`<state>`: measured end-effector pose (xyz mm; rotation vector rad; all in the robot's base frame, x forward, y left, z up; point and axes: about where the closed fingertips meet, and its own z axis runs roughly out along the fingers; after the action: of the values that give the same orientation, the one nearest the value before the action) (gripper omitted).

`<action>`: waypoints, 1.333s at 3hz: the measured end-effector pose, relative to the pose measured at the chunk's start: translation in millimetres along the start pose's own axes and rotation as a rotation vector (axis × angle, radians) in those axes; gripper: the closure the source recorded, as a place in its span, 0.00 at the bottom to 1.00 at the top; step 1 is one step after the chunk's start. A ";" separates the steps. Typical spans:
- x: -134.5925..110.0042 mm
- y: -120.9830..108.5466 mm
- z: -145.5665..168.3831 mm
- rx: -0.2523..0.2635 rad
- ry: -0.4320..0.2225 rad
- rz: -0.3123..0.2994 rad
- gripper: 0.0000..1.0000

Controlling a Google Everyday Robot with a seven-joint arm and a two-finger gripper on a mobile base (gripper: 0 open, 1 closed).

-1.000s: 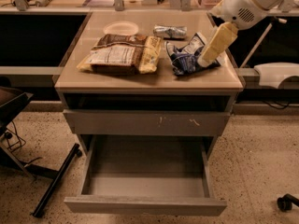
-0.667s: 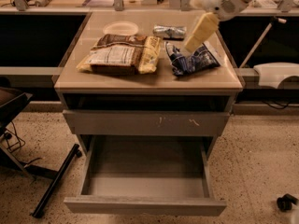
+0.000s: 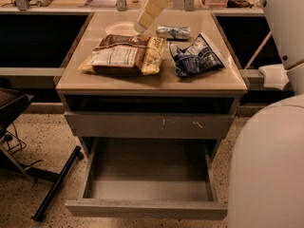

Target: Place brown chip bag into middle drawer

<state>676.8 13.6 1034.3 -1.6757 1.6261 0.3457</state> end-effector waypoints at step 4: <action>-7.4 -24.5 114.0 -0.052 -0.143 0.005 0.00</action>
Offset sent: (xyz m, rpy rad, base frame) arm 0.0347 0.0336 -0.0558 -0.0275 0.0121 0.0060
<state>733.7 93.2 970.4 -1.6459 1.5282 0.5026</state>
